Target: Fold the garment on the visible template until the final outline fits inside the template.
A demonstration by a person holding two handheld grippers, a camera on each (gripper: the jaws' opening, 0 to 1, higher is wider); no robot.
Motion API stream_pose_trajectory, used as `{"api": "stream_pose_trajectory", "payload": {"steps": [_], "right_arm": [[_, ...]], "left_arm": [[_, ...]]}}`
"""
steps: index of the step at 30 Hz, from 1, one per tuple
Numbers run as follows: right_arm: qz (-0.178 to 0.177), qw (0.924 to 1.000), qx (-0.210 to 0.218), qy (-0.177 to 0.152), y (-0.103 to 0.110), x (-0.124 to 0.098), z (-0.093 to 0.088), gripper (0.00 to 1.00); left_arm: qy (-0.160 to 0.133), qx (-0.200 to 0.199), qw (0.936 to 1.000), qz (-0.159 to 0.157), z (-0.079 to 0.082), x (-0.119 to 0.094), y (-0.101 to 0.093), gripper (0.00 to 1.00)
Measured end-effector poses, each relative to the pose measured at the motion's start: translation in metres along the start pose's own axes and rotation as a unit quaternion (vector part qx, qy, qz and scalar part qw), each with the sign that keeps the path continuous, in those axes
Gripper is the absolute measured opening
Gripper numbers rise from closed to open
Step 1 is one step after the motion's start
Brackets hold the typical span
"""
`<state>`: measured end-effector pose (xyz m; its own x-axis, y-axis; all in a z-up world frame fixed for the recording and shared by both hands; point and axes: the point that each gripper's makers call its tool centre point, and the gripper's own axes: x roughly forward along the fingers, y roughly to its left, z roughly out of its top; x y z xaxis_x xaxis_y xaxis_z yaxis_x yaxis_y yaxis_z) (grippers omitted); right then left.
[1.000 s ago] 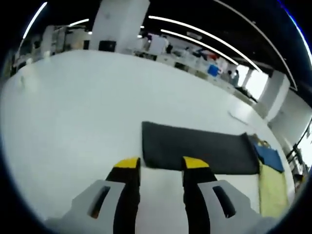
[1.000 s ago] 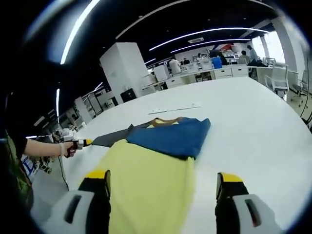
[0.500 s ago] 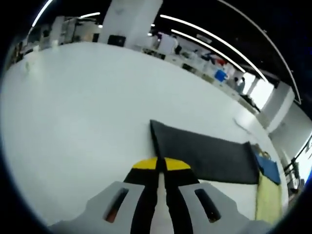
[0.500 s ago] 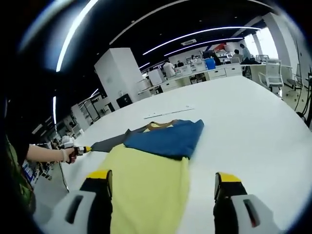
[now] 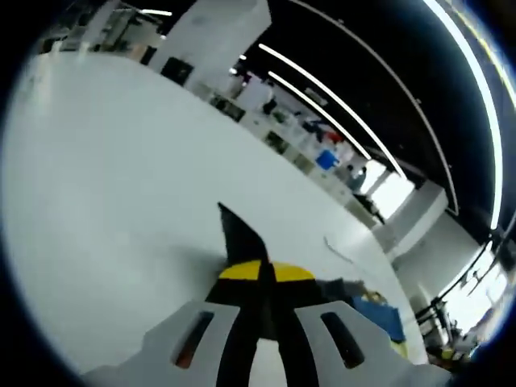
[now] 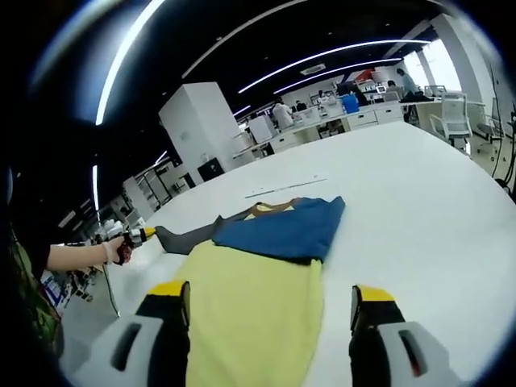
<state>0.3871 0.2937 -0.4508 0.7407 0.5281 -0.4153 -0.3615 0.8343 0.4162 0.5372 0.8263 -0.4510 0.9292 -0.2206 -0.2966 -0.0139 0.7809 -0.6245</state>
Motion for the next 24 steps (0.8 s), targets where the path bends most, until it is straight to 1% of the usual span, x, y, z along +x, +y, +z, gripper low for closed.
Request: {"api": "stream_pose_trajectory", "payload": {"steps": [1,3,4,5,6,9,10,12,13,14,16,17,18,21,22,24], "right_arm": [[0.001,1.0000,0.000,-0.001,0.000,0.000,0.000,0.82],[0.001,1.0000,0.001,-0.002,-0.001,0.000,0.000,0.82],[0.000,1.0000,0.002,-0.002,-0.002,-0.001,0.000,0.82],[0.001,1.0000,0.002,-0.005,-0.002,-0.002,0.000,0.82],[0.002,1.0000,0.006,-0.007,-0.003,-0.003,0.000,0.82],[0.004,0.9998,0.015,-0.014,-0.004,-0.005,0.000,0.81],[0.003,0.9998,0.014,-0.015,-0.004,-0.006,0.000,0.81],[0.002,0.9999,0.010,-0.013,-0.005,-0.007,-0.002,0.81],[0.002,0.9999,0.010,-0.012,-0.006,-0.008,-0.003,0.81],[0.002,0.9999,0.011,-0.012,-0.007,-0.009,-0.003,0.81],[0.002,0.9997,0.015,-0.020,-0.009,-0.013,-0.002,0.81],[0.000,0.9996,0.019,-0.022,-0.010,-0.014,-0.002,0.81],[-0.001,0.9996,0.019,-0.023,-0.011,-0.016,-0.003,0.81],[-0.005,0.9994,0.024,-0.026,-0.015,-0.020,-0.005,0.81],[-0.007,0.9993,0.025,-0.027,-0.017,-0.022,-0.006,0.80],[-0.011,0.9989,0.032,-0.032,-0.020,-0.026,-0.007,0.80]], "left_arm": [[0.001,0.000,1.0000,-0.008,0.000,0.002,-0.007,0.00],[0.004,-0.010,0.9992,-0.038,0.000,0.007,-0.031,0.00],[0.004,-0.008,0.9989,-0.045,0.000,0.008,-0.040,0.00],[0.004,-0.007,0.9987,-0.050,0.000,0.009,-0.045,0.00],[0.006,-0.004,0.9978,-0.065,0.000,0.012,-0.058,0.00],[0.013,-0.006,0.9952,-0.097,-0.004,0.019,-0.089,0.00],[0.017,-0.005,0.9936,-0.112,-0.007,0.021,-0.104,0.00],[0.024,0.004,0.9918,-0.125,-0.014,0.024,-0.123,0.00],[0.031,0.006,0.9901,-0.137,-0.019,0.026,-0.138,0.00],[0.034,0.006,0.9892,-0.142,-0.022,0.028,-0.146,0.00],[0.042,0.009,0.9864,-0.158,-0.030,0.031,-0.168,0.00],[0.048,0.014,0.9846,-0.168,-0.037,0.032,-0.181,0.00],[0.051,0.015,0.9838,-0.171,-0.039,0.034,-0.188,0.00],[0.063,0.019,0.9783,-0.196,-0.051,0.041,-0.218,0.00],[0.065,0.020,0.9776,-0.199,-0.053,0.042,-0.221,0.00],[0.071,0.018,0.9750,-0.210,-0.059,0.047,-0.234,0.00]]}}
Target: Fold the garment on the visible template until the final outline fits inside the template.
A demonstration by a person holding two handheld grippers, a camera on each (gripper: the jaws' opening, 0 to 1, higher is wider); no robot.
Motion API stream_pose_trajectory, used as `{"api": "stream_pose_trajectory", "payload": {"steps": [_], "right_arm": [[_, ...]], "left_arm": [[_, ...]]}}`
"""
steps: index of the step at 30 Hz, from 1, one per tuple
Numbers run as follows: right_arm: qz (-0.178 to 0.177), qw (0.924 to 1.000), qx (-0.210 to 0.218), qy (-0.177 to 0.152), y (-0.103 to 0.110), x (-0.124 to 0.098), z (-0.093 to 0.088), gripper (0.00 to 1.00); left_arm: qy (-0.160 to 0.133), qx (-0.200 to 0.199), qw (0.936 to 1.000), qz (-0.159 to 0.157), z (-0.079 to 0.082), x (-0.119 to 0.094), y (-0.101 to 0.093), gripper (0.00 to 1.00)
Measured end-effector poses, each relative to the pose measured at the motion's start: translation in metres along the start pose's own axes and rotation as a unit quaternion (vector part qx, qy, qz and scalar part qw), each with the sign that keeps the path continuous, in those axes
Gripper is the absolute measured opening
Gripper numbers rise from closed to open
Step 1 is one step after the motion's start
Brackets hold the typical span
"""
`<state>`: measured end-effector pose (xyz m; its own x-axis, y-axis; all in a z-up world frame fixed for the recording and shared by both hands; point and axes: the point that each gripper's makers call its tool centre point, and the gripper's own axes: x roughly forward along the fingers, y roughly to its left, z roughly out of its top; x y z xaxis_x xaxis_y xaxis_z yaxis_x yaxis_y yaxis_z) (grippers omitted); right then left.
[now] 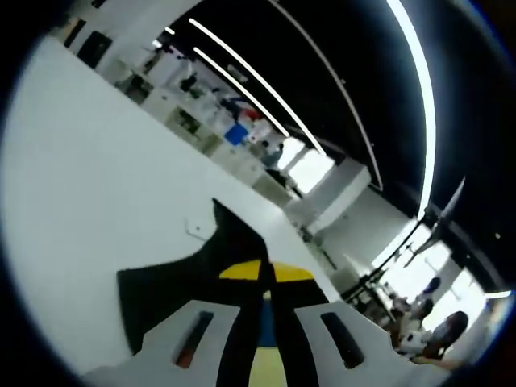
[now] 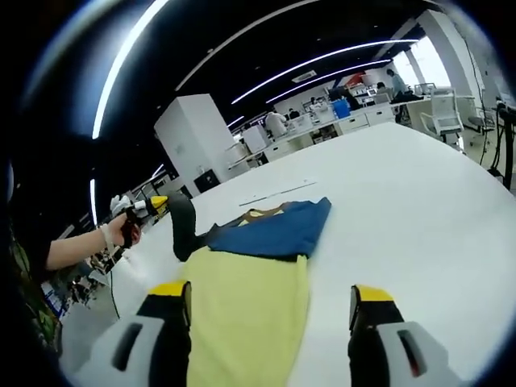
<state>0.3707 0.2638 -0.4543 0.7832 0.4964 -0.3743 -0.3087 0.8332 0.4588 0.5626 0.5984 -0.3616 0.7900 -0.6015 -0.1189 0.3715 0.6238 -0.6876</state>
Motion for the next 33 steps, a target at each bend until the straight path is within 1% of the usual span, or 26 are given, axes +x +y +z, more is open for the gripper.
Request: {"api": "stream_pose_trajectory", "payload": {"steps": [7,10,13,16,22,25,28,31,33], "right_arm": [[-0.011,0.9999,0.010,-0.007,-0.009,-0.010,-0.004,0.80],[-0.013,0.9997,0.016,-0.009,-0.011,-0.013,-0.007,0.80],[-0.015,0.9997,0.018,-0.011,-0.013,-0.015,-0.010,0.80],[-0.017,0.9995,0.023,-0.011,-0.015,-0.015,-0.012,0.80],[-0.018,0.9992,0.033,-0.014,-0.019,-0.015,-0.015,0.80],[-0.017,0.9992,0.033,-0.013,-0.020,-0.015,-0.017,0.80],[-0.015,0.9992,0.035,-0.011,-0.021,-0.015,-0.020,0.80],[-0.015,0.9992,0.038,-0.006,-0.023,-0.016,-0.024,0.80],[-0.017,0.9991,0.039,-0.003,-0.025,-0.017,-0.027,0.80]], "left_arm": [[0.023,-0.004,0.9994,-0.024,-0.018,0.032,-0.024,0.00],[0.036,-0.003,0.9987,-0.036,-0.029,0.045,-0.035,0.00],[0.043,-0.008,0.9981,-0.044,-0.037,0.054,-0.043,0.00],[0.051,-0.010,0.9969,-0.058,-0.045,0.067,-0.056,0.00],[0.059,-0.019,0.9945,-0.084,-0.058,0.089,-0.081,0.00],[0.069,-0.024,0.9923,-0.100,-0.071,0.100,-0.097,0.00],[0.076,-0.025,0.9909,-0.108,-0.084,0.113,-0.107,0.00],[0.082,-0.035,0.9895,-0.114,-0.099,0.125,-0.112,0.00],[0.091,-0.042,0.9886,-0.112,-0.112,0.133,-0.112,0.00]]}}
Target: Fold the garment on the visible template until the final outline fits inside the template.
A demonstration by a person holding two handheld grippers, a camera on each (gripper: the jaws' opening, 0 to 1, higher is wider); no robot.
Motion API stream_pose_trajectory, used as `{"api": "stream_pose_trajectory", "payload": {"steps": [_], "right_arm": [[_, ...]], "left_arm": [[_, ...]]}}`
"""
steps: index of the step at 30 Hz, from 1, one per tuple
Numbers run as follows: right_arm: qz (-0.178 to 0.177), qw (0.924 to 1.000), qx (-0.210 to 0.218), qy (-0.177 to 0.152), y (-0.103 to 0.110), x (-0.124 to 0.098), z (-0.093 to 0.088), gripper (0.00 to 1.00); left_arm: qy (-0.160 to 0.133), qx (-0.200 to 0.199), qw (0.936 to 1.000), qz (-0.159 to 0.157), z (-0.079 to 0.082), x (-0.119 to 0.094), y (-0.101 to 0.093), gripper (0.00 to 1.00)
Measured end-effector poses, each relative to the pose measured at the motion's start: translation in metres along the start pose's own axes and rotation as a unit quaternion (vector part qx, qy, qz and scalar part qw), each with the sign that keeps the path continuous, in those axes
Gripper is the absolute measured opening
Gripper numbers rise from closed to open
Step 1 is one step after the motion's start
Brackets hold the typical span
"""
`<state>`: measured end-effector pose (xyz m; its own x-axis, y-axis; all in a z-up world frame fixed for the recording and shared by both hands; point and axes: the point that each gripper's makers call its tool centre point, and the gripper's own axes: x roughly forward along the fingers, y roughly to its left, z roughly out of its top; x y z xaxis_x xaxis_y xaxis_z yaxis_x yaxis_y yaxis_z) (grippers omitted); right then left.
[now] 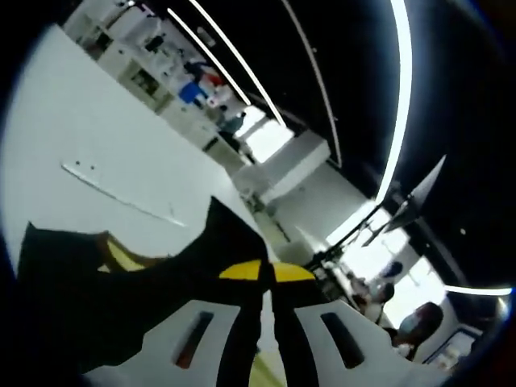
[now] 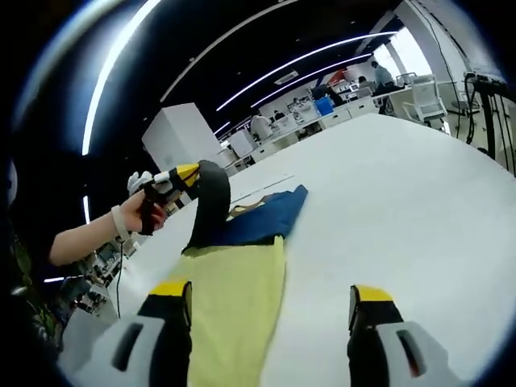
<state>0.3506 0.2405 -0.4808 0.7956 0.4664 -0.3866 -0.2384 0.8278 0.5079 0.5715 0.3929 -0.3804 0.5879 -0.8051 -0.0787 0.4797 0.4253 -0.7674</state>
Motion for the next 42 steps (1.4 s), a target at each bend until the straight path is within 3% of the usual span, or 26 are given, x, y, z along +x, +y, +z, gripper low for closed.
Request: {"api": "stream_pose_trajectory", "payload": {"steps": [6,12,16,20,28,35,42], "right_arm": [[-0.005,1.0000,0.007,0.004,-0.007,-0.002,-0.003,0.80],[-0.003,0.9999,0.010,0.004,-0.006,-0.002,-0.005,0.79],[-0.003,0.9999,0.015,0.002,-0.007,0.000,-0.006,0.79],[-0.002,0.9998,0.017,0.004,-0.008,0.001,-0.007,0.79],[-0.002,0.9998,0.017,0.004,-0.009,-0.001,-0.008,0.79],[-0.006,0.9997,0.024,0.002,-0.013,-0.004,-0.010,0.79],[-0.010,0.9995,0.028,0.004,-0.015,-0.006,-0.014,0.79]], "left_arm": [[0.015,-0.013,0.9997,0.014,-0.025,0.020,0.018,0.00],[0.035,-0.014,0.9991,0.016,-0.047,0.029,0.022,0.00],[0.081,0.025,0.9963,0.014,-0.074,0.032,0.023,0.00],[0.110,0.033,0.9934,0.013,-0.096,0.035,0.023,0.00],[0.138,0.025,0.9901,0.011,-0.125,0.044,0.022,0.00],[0.157,0.026,0.9870,0.022,-0.145,0.047,0.031,0.00],[0.167,0.035,0.9848,0.030,-0.152,0.045,0.038,0.01]]}}
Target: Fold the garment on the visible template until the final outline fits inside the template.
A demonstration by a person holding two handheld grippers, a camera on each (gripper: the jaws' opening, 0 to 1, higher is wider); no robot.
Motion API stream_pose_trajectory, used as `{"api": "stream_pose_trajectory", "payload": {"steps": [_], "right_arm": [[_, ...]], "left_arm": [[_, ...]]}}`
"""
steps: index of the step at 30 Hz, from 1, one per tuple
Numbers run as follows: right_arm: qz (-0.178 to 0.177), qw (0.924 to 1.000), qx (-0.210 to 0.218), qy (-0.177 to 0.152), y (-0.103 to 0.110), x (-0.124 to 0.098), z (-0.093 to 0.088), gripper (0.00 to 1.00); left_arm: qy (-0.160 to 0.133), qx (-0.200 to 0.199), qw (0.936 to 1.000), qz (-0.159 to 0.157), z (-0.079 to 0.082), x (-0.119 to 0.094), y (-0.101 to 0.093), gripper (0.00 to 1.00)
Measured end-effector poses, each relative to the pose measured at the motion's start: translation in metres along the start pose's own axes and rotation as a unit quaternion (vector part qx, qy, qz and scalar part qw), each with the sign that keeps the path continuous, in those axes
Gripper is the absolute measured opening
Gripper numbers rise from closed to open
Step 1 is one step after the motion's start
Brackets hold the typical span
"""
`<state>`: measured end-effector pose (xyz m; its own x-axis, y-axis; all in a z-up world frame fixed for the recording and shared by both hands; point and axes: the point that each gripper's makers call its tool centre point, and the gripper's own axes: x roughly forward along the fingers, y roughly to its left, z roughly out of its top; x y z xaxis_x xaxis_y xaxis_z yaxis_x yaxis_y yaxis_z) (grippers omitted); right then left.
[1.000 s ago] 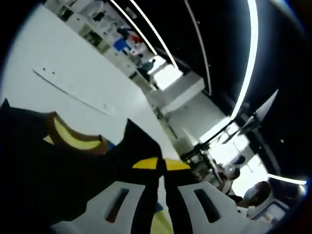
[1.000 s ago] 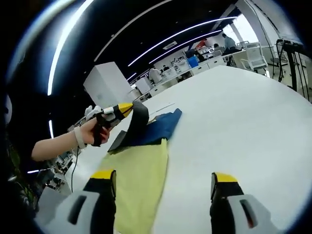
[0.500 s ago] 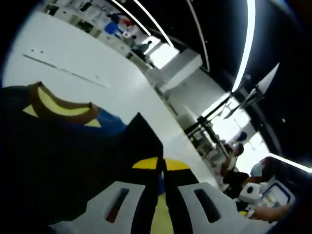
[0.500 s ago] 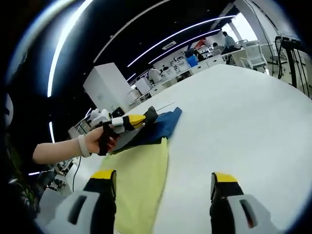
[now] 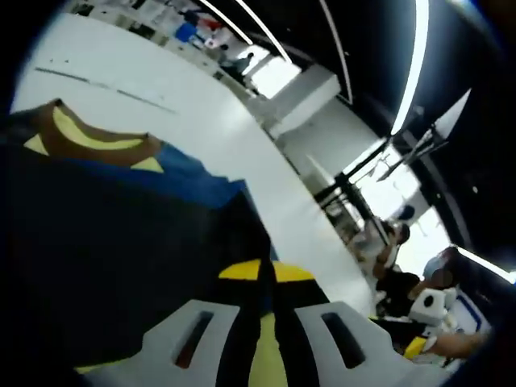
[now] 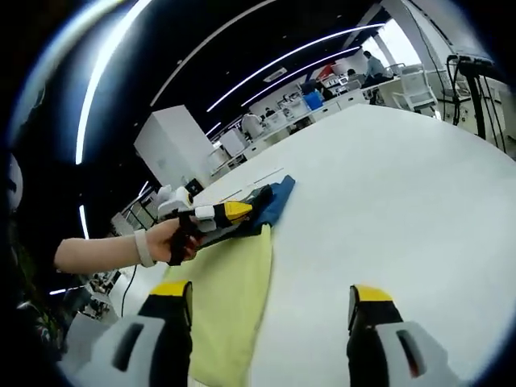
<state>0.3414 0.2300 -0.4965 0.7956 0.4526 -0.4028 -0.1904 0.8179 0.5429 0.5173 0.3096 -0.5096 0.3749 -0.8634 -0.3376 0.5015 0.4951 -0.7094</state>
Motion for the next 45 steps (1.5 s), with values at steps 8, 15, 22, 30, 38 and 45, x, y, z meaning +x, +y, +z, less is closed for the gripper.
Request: {"api": "stream_pose_trajectory", "payload": {"steps": [8,15,22,30,38,45], "right_arm": [[0.004,1.0000,-0.001,0.003,0.003,0.003,-0.002,0.79],[0.005,1.0000,-0.004,0.004,0.005,0.004,-0.002,0.79],[0.006,0.9999,-0.008,0.007,0.006,0.005,-0.001,0.80],[0.012,0.9998,-0.015,0.011,0.010,0.009,0.001,0.81],[0.019,0.9994,-0.027,0.013,0.017,0.012,0.006,0.81],[0.016,0.9992,-0.036,0.009,0.020,0.008,0.016,0.81]], "left_arm": [[0.000,0.033,0.9994,-0.010,-0.004,0.003,-0.008,0.12],[-0.011,0.069,0.9975,-0.010,0.001,0.001,-0.010,0.36],[-0.012,0.151,0.9880,-0.029,0.004,-0.003,-0.014,0.72],[-0.011,0.188,0.9818,-0.024,0.006,-0.027,-0.015,0.94],[-0.015,0.198,0.9801,-0.010,0.014,-0.056,-0.006,0.99],[-0.021,0.198,0.9800,0.002,0.015,-0.090,0.001,0.99]]}}
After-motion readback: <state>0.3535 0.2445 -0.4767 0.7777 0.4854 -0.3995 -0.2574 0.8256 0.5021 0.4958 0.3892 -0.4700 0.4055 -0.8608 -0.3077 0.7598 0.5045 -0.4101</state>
